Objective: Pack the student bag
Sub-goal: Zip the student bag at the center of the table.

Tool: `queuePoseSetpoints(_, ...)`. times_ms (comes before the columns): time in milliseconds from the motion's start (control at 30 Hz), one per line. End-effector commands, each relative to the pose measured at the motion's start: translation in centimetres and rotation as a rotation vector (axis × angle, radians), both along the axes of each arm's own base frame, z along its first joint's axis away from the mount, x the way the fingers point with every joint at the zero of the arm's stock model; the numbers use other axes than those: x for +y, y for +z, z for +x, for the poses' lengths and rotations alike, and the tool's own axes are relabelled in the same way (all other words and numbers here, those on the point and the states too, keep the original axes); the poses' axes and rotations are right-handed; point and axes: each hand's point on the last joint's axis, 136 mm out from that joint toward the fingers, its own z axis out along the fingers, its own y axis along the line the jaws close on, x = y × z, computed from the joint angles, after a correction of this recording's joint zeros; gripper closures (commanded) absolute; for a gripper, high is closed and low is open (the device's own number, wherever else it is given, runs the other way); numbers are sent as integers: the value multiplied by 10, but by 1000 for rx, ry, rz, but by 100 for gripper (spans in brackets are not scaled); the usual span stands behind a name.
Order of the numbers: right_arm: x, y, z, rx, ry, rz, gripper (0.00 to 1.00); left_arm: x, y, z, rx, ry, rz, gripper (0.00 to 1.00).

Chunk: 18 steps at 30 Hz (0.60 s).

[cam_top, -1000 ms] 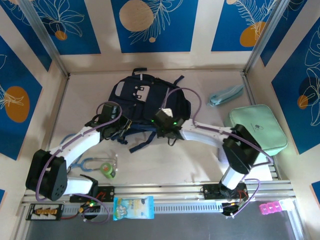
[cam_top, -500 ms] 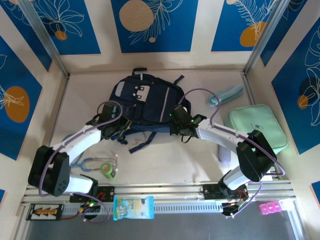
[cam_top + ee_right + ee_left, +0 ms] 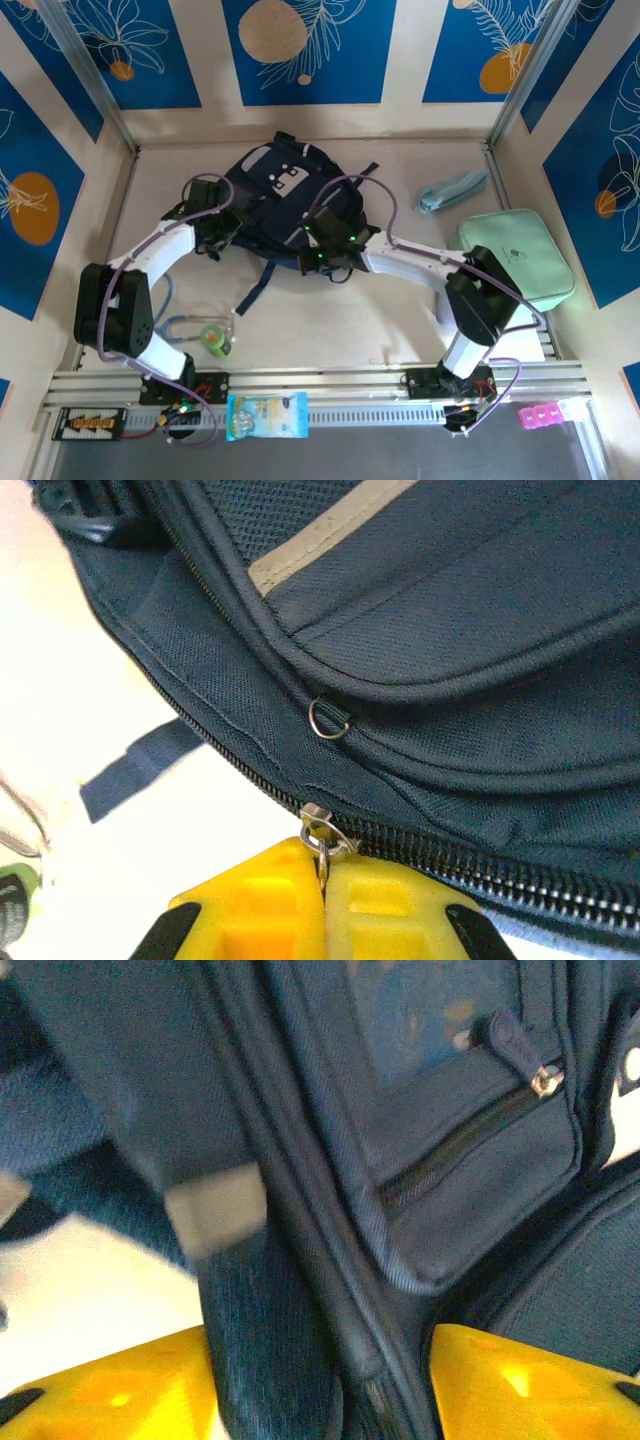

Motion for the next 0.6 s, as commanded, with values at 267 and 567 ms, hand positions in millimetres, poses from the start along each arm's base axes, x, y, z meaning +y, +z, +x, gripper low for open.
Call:
queuePoseSetpoints(267,85,25,2,25,78,148,100,14,-1,-50,46,26,2,29)
queuePoseSetpoints(567,83,23,-2,47,75,143,100,-29,-3,-33,-78,-25,-309,37)
